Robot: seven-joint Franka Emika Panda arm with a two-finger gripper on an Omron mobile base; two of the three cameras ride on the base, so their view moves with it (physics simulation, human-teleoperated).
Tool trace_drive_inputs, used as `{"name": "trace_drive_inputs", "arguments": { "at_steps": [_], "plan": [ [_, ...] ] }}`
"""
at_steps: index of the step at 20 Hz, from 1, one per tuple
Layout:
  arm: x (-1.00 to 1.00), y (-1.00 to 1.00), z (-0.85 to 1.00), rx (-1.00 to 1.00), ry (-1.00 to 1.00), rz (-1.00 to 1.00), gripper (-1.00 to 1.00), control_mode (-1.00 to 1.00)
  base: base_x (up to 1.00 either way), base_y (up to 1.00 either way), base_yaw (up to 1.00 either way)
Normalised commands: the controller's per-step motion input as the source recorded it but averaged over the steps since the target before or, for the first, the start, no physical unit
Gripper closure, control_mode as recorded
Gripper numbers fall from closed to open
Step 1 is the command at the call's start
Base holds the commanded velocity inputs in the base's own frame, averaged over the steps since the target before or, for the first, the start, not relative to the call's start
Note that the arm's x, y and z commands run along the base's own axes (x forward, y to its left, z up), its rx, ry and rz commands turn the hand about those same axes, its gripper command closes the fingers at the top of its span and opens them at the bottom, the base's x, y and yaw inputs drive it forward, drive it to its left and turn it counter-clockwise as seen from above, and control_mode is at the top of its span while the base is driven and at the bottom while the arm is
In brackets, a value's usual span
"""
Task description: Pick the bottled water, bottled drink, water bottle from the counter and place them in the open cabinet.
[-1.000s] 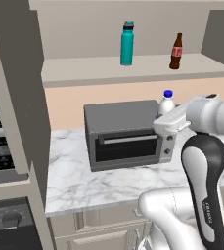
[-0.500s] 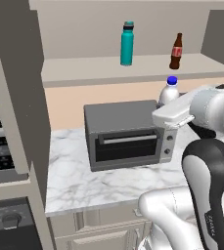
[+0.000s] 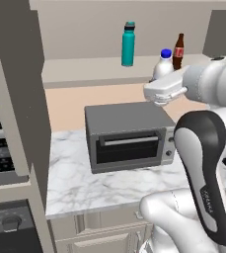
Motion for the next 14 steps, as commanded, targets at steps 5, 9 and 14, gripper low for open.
{"name": "trace_drive_inputs", "arguments": {
  "at_steps": [5,9,14],
  "plan": [
    [0.21,0.00,0.15,0.05,0.00,0.00,1.00,-1.00,0.00,0.00,0.00],
    [0.24,0.00,0.00,0.09,-0.02,0.00,1.00,-1.00,0.00,0.00,0.00],
    [0.32,0.04,0.00,0.12,-0.01,0.00,1.00,-1.00,0.00,0.00,0.00]
  ]
}}
